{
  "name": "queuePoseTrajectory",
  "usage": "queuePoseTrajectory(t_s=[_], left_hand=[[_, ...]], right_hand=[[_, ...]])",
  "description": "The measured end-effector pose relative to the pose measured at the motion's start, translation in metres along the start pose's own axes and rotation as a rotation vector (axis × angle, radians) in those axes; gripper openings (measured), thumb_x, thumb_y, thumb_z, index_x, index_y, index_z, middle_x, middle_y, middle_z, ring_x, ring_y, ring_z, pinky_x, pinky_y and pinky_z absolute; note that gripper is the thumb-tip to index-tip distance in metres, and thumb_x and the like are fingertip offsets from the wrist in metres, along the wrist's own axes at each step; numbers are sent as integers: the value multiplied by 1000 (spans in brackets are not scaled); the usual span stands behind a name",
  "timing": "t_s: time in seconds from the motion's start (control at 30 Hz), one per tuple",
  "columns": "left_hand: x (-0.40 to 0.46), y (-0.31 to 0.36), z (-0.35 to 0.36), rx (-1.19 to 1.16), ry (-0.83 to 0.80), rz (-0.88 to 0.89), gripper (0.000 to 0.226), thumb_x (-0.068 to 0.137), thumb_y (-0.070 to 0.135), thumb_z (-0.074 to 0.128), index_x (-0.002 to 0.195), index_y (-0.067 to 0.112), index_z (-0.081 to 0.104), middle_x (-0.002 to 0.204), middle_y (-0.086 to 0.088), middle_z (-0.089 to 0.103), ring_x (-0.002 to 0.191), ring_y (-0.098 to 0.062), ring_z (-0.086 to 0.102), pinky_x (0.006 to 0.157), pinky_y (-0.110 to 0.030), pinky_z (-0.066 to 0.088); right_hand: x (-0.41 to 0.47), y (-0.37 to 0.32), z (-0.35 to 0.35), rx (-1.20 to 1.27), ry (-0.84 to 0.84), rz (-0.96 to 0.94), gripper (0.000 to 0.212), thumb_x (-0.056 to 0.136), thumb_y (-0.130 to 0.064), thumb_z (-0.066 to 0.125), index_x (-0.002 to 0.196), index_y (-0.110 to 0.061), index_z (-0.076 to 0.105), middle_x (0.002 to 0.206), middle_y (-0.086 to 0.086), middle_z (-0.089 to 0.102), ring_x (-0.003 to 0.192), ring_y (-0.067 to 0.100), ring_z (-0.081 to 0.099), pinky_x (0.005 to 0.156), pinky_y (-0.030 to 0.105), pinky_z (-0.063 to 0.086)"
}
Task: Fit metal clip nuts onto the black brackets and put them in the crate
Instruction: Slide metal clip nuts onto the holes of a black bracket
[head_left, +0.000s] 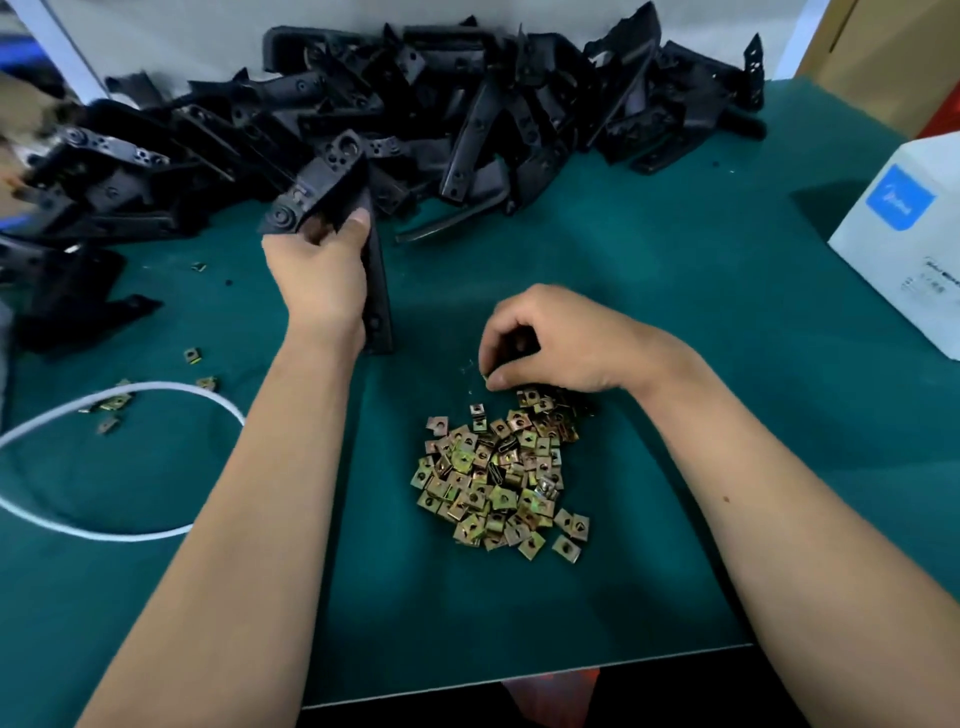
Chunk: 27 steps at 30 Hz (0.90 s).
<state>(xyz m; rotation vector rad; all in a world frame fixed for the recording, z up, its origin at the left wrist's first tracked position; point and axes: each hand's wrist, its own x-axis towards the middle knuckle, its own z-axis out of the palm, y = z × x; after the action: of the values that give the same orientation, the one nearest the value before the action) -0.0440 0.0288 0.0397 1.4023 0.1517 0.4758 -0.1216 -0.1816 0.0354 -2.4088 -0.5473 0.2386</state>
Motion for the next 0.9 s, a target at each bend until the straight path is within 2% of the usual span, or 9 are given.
queuePoseTrajectory(t_s=[0.07,0.2,0.23,0.3,0.37,0.5,0.67,0.8,0.9], left_hand=[[1,-1,-3,176,25,193,23,83,11,77,90,24,59,94,11,70,89,-6,67,95,-36,58],[-5,0,1,472,-35,469,25,80,19,76,88,30,55,79,35,61,79,11,58,77,-17,51],[-7,0,4,516,-92,494,21,80,16,74,91,26,58,79,34,62,80,11,59,76,-16,50],[-14,-2,7,641,-228,531,21,79,7,67,94,22,62,81,18,68,81,-5,64,76,-30,53],[-19,-3,6,693,-371,550,35,69,-5,52,86,23,64,84,9,72,83,-18,67,75,-38,55],[-19,-6,8,540,-425,474,44,57,-6,38,73,28,61,77,13,71,78,-12,62,68,-35,53],[-26,-14,13,398,-418,520,47,62,-11,34,94,19,52,77,18,56,71,-4,48,61,-17,36],[-31,-21,16,433,-455,459,42,63,-4,30,90,17,54,74,6,56,68,-10,50,62,-32,41],[-34,-23,21,545,-508,445,43,66,1,31,95,13,60,76,1,62,74,-24,57,65,-43,50]], right_hand=[[1,1,3,2,76,-3,9,86,-20,83,92,-20,76,88,-8,73,79,7,66,75,25,52],[4,8,7,244,295,35,9,95,-8,71,102,-9,67,83,2,75,70,13,68,71,26,54],[5,10,8,294,351,49,10,97,-7,68,107,-8,66,81,4,74,66,13,66,67,24,52],[6,12,8,385,436,95,15,102,-5,60,115,-6,68,81,7,74,64,11,61,61,22,49],[7,12,8,496,497,125,19,105,-5,53,113,-5,70,83,10,75,64,12,61,57,23,49],[5,9,5,762,591,152,14,107,-5,49,108,-5,62,89,11,79,68,19,68,59,25,51],[7,8,3,955,597,147,11,107,-5,50,108,-8,60,101,10,80,80,19,74,62,21,51],[10,8,8,879,621,185,15,101,-7,62,99,-14,74,97,1,79,90,13,71,76,23,54],[12,6,11,860,680,198,13,97,-7,68,94,-14,79,83,-8,73,79,8,58,69,22,47]])
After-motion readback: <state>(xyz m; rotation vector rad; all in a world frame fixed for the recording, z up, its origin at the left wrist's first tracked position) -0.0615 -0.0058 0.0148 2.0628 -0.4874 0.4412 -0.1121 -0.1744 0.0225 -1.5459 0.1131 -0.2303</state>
